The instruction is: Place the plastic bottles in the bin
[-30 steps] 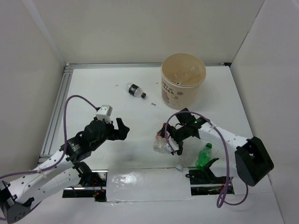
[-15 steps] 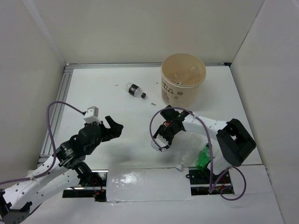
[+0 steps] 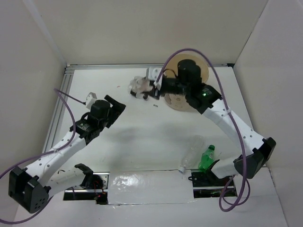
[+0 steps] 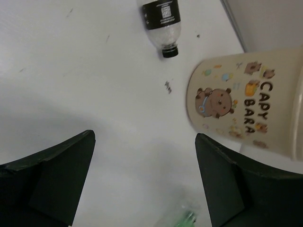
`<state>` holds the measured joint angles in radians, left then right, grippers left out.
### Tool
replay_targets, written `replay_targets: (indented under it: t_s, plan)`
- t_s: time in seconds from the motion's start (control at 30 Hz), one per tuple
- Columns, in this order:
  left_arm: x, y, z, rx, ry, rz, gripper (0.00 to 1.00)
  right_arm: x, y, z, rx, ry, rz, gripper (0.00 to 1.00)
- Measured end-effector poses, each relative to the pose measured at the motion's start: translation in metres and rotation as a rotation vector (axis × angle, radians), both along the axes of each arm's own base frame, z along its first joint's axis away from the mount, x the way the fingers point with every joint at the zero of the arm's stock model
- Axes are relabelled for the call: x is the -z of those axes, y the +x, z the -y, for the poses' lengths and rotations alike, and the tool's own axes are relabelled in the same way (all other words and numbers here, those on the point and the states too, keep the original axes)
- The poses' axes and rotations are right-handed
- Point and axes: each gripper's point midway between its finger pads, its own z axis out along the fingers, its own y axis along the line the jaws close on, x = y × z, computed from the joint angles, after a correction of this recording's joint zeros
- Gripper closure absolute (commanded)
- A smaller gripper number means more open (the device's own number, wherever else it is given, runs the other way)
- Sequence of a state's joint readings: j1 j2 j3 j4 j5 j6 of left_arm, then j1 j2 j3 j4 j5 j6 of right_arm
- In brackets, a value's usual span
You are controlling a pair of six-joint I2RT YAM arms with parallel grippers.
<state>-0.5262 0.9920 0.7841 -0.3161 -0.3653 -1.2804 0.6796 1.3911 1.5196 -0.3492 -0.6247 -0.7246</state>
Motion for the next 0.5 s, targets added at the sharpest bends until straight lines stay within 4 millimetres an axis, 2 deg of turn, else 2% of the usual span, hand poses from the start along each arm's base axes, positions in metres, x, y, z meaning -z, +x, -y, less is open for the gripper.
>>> replay_targets:
  t_s: [0.1,0.17,0.23,0.3,0.37,0.4,0.47,0.5]
  plan:
    - [-0.007,0.031,0.000,-0.043,-0.062,-0.013,0.01,-0.028,0.046,0.038,0.193,0.079,-0.029,0.57]
    - [-0.007,0.052,0.001,-0.056,-0.088,-0.029,0.01,-0.030,0.084,0.072,0.332,0.103,-0.061,0.54]
    - [-0.005,0.076,0.005,-0.062,-0.116,-0.054,0.01,-0.020,0.118,0.107,0.453,0.110,-0.109,0.49]
    - [-0.003,0.101,0.012,-0.057,-0.134,-0.072,0.01,-0.001,0.147,0.136,0.553,0.107,-0.170,0.26]
    - [0.003,0.123,0.020,-0.049,-0.138,-0.102,0.01,0.023,0.167,0.156,0.614,0.099,-0.243,0.03]
    - [0.006,0.134,0.025,-0.044,-0.137,-0.114,0.01,0.033,0.174,0.163,0.633,0.093,-0.272,0.00]
    - [0.010,0.157,0.035,-0.036,-0.139,-0.124,0.01,0.049,0.182,0.173,0.652,0.082,-0.327,0.00]
    - [0.010,0.161,0.037,-0.034,-0.140,-0.125,0.01,0.055,0.184,0.176,0.655,0.082,-0.352,0.00]
